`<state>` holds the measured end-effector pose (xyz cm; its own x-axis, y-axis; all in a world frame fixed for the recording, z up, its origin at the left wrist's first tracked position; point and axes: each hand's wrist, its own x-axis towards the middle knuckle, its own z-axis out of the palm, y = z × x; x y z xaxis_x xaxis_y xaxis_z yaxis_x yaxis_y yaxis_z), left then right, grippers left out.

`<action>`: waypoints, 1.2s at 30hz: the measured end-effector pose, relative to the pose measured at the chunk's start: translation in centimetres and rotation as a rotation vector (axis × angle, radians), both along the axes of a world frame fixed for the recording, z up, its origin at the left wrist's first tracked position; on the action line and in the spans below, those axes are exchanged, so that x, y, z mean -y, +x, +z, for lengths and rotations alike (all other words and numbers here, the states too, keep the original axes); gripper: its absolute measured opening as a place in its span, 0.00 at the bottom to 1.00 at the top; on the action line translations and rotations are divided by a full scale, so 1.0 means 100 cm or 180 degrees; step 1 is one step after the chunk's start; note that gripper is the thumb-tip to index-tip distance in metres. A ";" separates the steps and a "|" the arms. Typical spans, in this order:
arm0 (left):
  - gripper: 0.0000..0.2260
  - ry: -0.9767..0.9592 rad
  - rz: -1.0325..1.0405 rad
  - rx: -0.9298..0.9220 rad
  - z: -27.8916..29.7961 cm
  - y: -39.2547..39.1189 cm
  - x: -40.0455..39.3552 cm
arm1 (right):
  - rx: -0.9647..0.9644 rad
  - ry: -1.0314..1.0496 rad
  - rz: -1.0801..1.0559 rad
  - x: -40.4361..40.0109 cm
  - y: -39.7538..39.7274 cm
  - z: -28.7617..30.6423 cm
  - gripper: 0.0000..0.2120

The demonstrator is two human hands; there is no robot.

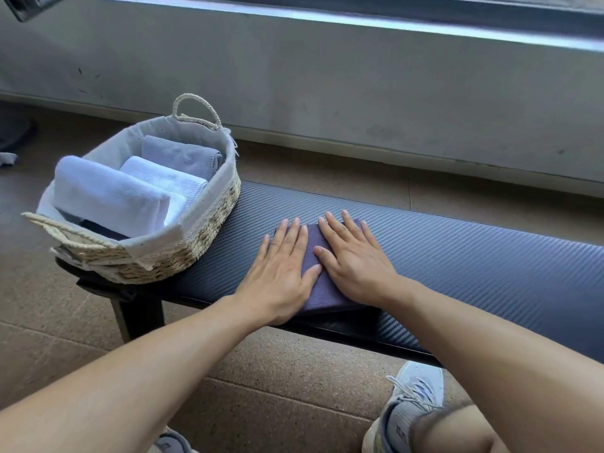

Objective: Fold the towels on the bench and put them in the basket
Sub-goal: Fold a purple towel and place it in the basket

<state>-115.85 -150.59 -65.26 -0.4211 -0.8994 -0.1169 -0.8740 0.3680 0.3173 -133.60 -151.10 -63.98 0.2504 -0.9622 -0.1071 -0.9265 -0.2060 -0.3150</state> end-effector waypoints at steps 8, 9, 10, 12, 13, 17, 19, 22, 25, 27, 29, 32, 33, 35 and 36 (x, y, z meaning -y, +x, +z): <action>0.35 -0.0427 -0.0157 -0.0104 0.019 -0.001 -0.007 | 0.0970 0.0624 -0.1689 0.020 -0.042 0.034 0.31; 0.37 -0.0479 -0.0275 -0.0104 0.023 -0.006 -0.013 | 0.1043 0.0787 -0.1643 0.020 -0.043 0.036 0.31; 0.38 -0.0466 -0.0396 -0.0095 0.025 -0.013 -0.021 | 0.1097 0.0841 -0.1606 0.021 -0.043 0.036 0.30; 0.38 -0.0305 -0.0521 0.0003 0.023 -0.025 -0.036 | 0.1168 0.0844 -0.1580 0.024 -0.038 0.036 0.26; 0.38 -0.0212 -0.0517 0.0087 0.021 -0.029 -0.042 | 0.1177 0.0851 -0.1590 0.025 -0.034 0.037 0.26; 0.42 -0.0196 -0.0527 0.0385 0.011 -0.033 -0.050 | 0.1339 0.0965 -0.1754 0.030 -0.024 0.043 0.32; 0.43 -0.0082 -0.0479 0.0224 0.013 -0.032 -0.049 | 0.1410 0.1253 -0.1769 0.028 -0.024 0.050 0.22; 0.39 0.0055 -0.0217 -0.0144 0.018 -0.027 -0.039 | 0.1433 0.1810 -0.1605 0.020 -0.027 0.059 0.12; 0.32 -0.0231 0.0026 -0.0124 0.022 -0.015 -0.024 | 0.1552 0.1827 -0.1549 0.015 -0.033 0.068 0.09; 0.30 -0.0564 -0.0120 0.0002 0.026 -0.012 -0.021 | 0.1382 0.1355 -0.1630 0.017 -0.038 0.071 0.12; 0.27 -0.0659 -0.0369 -0.0055 0.031 -0.017 -0.023 | 0.1070 0.0790 -0.1668 0.019 -0.041 0.073 0.19; 0.22 -0.0200 -0.0219 -0.0613 0.035 -0.021 -0.019 | 0.0699 0.0636 -0.1384 0.014 -0.036 0.078 0.29; 0.23 0.0085 0.0052 -0.0959 0.036 -0.019 -0.013 | 0.0540 0.0652 -0.1246 0.009 -0.032 0.081 0.31; 0.24 0.0667 0.0739 -0.1726 0.038 -0.013 0.001 | 0.0324 0.0606 -0.0967 -0.002 -0.021 0.087 0.34; 0.25 0.0916 0.1068 -0.2111 0.039 -0.011 0.007 | 0.0255 0.0573 -0.0836 -0.009 -0.015 0.090 0.34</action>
<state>-116.98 -151.33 -61.35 -0.1963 -0.9632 -0.1836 -0.5191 -0.0568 0.8528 -135.08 -150.23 -54.95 0.0106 -0.9625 -0.2712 -0.9114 0.1023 -0.3986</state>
